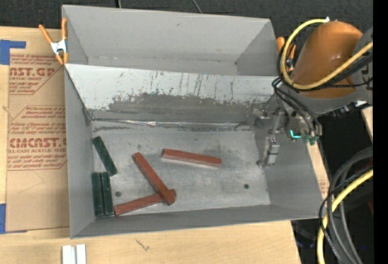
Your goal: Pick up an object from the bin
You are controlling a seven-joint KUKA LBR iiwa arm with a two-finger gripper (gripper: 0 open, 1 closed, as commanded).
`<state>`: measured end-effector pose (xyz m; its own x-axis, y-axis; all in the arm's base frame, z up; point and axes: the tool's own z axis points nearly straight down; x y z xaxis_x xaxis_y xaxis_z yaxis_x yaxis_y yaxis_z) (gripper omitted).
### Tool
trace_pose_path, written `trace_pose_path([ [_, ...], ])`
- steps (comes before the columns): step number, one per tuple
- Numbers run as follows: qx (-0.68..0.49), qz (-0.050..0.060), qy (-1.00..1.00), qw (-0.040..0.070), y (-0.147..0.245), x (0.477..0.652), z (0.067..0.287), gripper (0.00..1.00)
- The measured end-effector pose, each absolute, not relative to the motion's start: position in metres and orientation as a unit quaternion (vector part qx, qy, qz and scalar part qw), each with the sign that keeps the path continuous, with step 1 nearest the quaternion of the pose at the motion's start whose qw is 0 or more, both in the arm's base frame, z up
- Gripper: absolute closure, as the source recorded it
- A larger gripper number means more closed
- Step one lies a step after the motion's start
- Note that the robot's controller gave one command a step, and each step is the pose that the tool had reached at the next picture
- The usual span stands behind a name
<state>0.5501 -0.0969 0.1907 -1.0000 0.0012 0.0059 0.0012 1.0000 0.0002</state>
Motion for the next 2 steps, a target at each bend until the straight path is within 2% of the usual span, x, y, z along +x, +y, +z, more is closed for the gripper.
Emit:
trace_pose_path([
  [1, 0.0, 0.0, -1.0, -0.001, -0.096, 0.552, 0.195, 0.0],
  [2, 0.012, 0.001, -1.0, -0.003, -0.048, 0.563, 0.121, 0.0],
])
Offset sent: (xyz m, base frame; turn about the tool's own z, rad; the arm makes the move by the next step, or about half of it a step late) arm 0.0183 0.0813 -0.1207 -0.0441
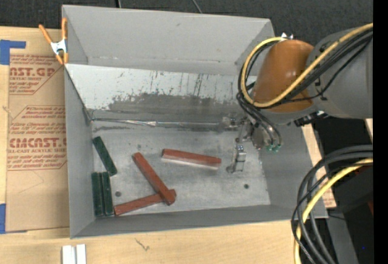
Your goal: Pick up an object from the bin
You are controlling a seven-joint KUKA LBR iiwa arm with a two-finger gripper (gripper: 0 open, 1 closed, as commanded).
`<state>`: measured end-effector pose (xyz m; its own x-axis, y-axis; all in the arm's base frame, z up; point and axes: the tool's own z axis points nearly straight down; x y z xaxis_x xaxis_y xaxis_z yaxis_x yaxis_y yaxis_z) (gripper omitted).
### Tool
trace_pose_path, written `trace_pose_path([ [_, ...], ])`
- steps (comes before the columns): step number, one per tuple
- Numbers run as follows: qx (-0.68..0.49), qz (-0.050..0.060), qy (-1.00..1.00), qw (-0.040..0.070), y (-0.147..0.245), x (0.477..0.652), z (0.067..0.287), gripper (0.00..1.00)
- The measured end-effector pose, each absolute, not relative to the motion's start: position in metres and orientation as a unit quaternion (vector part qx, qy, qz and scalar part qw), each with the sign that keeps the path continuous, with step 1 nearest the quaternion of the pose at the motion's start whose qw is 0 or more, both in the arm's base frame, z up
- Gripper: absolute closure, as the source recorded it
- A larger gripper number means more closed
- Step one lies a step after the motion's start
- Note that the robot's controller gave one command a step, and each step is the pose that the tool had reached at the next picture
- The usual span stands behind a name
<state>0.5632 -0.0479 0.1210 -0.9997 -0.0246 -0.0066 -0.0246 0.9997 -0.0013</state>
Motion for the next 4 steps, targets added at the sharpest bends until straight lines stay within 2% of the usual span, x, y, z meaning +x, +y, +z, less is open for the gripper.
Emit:
trace_pose_path([
  [1, -0.091, 0.0, 0.996, -0.001, -0.033, 0.561, 0.115, 0.0],
  [2, -0.016, 0.0, 1.0, 0.001, -0.007, 0.559, 0.12, 0.0],
  [3, 0.0, 0.0, 1.0, 0.001, 0.019, 0.557, 0.07, 0.0],
  [4, 0.035, 0.001, 0.999, 0.0, 0.027, 0.556, 0.07, 1.0],
])
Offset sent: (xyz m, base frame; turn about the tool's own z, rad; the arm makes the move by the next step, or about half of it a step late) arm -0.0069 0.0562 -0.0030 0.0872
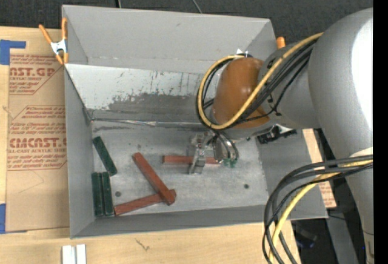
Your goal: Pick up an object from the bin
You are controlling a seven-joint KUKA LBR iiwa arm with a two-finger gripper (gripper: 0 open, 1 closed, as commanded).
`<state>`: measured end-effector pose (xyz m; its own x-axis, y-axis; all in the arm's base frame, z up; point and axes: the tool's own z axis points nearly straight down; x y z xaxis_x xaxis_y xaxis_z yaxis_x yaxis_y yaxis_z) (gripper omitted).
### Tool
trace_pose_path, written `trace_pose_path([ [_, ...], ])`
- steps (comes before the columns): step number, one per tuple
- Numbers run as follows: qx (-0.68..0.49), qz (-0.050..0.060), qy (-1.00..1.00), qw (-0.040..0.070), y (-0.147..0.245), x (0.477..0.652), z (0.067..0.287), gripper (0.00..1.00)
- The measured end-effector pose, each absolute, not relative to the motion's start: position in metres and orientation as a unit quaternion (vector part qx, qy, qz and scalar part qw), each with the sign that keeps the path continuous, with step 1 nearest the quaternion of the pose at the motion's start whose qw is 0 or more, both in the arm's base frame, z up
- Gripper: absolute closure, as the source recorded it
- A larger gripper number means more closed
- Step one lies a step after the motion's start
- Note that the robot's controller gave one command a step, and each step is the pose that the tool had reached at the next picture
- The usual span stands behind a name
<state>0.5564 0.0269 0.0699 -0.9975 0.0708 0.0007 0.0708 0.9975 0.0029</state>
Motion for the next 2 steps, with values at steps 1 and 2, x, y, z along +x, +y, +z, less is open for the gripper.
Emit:
trace_pose_path([
  [1, -0.04, -0.002, -0.999, 0.0, 0.0263, 0.5564, 0.0699, 1.0],
  [2, -0.042, -0.002, -0.999, 0.0, 0.0264, 0.5563, 0.0708, 1.0],
])
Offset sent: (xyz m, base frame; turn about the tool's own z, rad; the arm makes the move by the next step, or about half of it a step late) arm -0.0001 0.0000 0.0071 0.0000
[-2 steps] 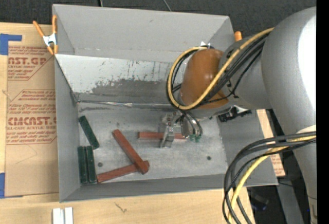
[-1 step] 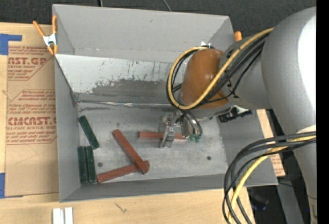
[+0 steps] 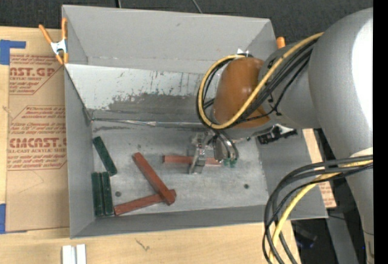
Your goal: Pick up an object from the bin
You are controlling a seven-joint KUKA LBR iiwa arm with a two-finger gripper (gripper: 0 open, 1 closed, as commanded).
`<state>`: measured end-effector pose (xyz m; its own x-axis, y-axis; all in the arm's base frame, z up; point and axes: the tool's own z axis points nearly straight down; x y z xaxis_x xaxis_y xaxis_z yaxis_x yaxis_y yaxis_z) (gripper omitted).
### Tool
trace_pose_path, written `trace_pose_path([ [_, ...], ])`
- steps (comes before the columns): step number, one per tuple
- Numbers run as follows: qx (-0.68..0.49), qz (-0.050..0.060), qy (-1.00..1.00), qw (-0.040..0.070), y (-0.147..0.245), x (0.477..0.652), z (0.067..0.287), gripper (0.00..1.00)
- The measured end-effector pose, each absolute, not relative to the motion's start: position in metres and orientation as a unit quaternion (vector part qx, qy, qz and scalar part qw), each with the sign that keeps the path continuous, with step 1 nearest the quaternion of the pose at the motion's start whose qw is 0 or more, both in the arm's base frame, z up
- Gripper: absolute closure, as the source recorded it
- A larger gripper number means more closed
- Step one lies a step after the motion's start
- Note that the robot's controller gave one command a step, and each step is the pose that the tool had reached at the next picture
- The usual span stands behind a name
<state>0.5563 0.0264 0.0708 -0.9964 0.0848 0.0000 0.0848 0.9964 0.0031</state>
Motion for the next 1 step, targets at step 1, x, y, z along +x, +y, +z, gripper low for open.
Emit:
trace_pose_path([
  [1, 0.041, 0.001, 0.999, -0.001, 0.0264, 0.5557, 0.075, 1.0],
])
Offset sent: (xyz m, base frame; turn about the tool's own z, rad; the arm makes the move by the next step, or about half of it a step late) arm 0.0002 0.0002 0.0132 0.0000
